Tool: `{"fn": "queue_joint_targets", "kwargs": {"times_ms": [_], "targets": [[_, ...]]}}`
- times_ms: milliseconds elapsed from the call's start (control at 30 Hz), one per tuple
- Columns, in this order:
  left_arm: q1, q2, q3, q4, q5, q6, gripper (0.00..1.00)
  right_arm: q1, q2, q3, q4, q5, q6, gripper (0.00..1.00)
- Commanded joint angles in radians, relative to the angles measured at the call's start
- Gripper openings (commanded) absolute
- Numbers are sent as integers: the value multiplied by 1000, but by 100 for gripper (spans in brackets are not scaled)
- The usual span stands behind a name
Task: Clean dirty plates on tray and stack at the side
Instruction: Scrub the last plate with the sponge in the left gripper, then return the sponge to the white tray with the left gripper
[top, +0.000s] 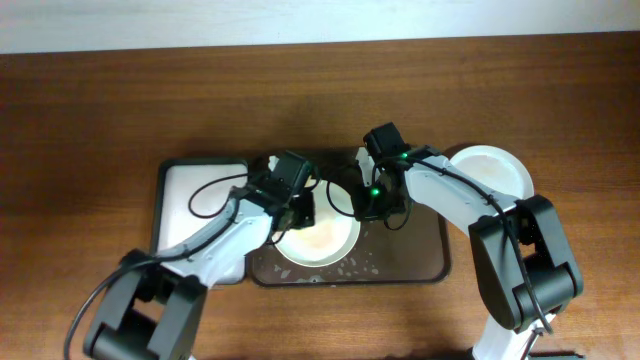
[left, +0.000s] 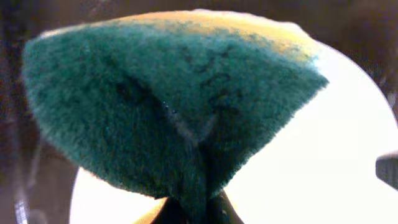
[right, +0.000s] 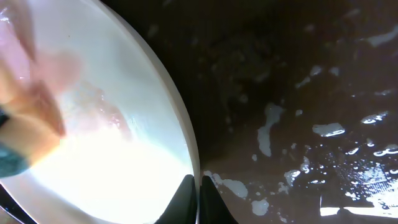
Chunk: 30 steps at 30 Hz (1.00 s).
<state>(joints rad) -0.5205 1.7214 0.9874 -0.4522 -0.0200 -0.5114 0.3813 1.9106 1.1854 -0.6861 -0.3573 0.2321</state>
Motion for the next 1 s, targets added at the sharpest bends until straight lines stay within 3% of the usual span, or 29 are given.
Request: {"fn": "queue_joint_targets", "kwargs": {"times_ms": [0, 100, 167, 200, 333, 433, 533, 733, 767, 800, 833, 867, 967], "targets": [[17, -51, -5, -59, -18, 100, 0, -2, 9, -6, -6, 29, -2, 4], [60, -110, 5, -106, -2, 117, 0, -2, 9, -6, -7, 29, -2, 5], [103, -158, 5, -135, -2, 125, 0, -2, 9, -6, -11, 29, -2, 34], [138, -181, 5, -163, 0, 126, 0, -2, 9, -6, -17, 29, -2, 36], [283, -209, 5, -215, 139, 287, 0, 1, 9, -11, -46, 21, -2, 20], [385, -209, 5, -242, 144, 404, 0, 12, 9, -23, -52, 11, -2, 15], [451, -185, 2, -237, 143, 517, 0, 31, 9, -31, -50, 10, -2, 4], [494, -22, -1, -193, 99, 573, 4, 31, 9, -31, -44, 10, -2, 4], [494, 0, -1, -194, 100, 573, 13, 31, 9, -31, -43, 10, -2, 4], [494, 14, -1, -195, 99, 573, 31, 31, 9, -31, -43, 10, -2, 4], [494, 24, -1, -196, 98, 573, 70, 31, 9, -31, -43, 10, -2, 4], [494, 25, -1, -196, 98, 573, 90, 31, 9, -31, -43, 10, -2, 4], [494, 25, -1, -208, 99, 573, 98, 31, 9, -31, -43, 10, -2, 4]]}}
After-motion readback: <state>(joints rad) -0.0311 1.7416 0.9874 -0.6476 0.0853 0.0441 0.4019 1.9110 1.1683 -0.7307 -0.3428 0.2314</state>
